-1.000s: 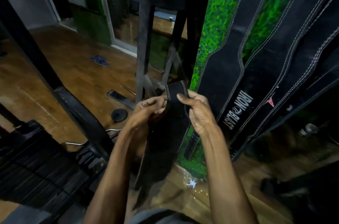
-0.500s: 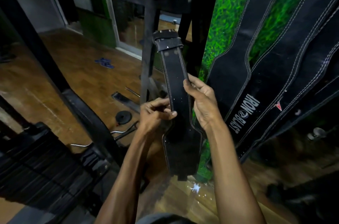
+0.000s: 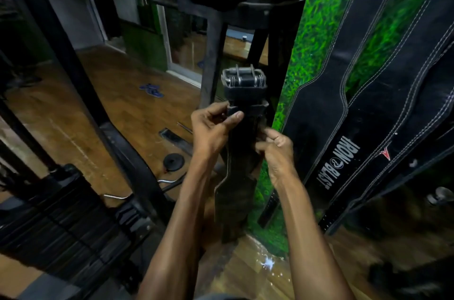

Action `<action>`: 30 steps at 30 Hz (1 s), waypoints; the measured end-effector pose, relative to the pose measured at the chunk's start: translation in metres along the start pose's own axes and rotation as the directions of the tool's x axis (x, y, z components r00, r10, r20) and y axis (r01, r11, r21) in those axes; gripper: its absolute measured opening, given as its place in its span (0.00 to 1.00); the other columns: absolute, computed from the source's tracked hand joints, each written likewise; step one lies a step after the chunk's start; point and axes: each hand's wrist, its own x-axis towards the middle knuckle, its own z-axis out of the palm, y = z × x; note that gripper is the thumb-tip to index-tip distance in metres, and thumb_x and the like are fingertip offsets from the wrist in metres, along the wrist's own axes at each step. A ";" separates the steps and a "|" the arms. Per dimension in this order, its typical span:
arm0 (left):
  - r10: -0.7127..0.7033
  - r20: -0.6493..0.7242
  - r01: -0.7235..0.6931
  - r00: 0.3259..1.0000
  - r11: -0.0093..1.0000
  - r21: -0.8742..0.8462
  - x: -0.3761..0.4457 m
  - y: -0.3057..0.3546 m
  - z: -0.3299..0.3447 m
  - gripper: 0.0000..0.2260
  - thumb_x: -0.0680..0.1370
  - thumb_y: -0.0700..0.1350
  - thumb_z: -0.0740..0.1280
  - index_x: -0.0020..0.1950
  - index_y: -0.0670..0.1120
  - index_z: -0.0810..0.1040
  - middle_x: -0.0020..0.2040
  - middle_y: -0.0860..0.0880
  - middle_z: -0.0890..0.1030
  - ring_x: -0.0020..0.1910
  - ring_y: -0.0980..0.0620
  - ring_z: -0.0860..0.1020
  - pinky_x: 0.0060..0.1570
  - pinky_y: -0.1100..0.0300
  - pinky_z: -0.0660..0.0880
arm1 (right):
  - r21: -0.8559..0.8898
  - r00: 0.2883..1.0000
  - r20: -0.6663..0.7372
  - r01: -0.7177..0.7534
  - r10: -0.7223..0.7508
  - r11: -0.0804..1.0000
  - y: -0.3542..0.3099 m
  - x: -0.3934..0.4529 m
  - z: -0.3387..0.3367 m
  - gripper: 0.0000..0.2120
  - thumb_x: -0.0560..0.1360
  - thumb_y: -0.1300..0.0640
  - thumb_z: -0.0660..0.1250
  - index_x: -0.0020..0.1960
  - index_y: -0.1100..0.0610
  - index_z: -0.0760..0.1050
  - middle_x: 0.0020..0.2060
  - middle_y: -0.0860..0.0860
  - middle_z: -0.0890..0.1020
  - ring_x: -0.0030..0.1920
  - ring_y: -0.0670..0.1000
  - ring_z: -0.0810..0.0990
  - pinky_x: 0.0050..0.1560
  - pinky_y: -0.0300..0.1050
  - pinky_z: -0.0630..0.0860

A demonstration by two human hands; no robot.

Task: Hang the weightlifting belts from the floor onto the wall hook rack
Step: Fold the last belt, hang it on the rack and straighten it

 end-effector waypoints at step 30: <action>0.064 0.131 -0.069 0.989 0.997 0.029 -0.001 -0.019 -0.009 0.06 0.73 0.36 0.77 0.48 0.38 0.87 0.46 0.32 0.81 0.45 0.46 0.79 0.47 0.46 0.77 | 0.214 0.908 0.182 0.338 -0.377 0.917 -0.134 0.016 0.017 0.29 0.86 0.41 0.52 0.43 0.57 0.83 0.59 0.54 0.86 0.66 0.49 0.81 0.72 0.59 0.70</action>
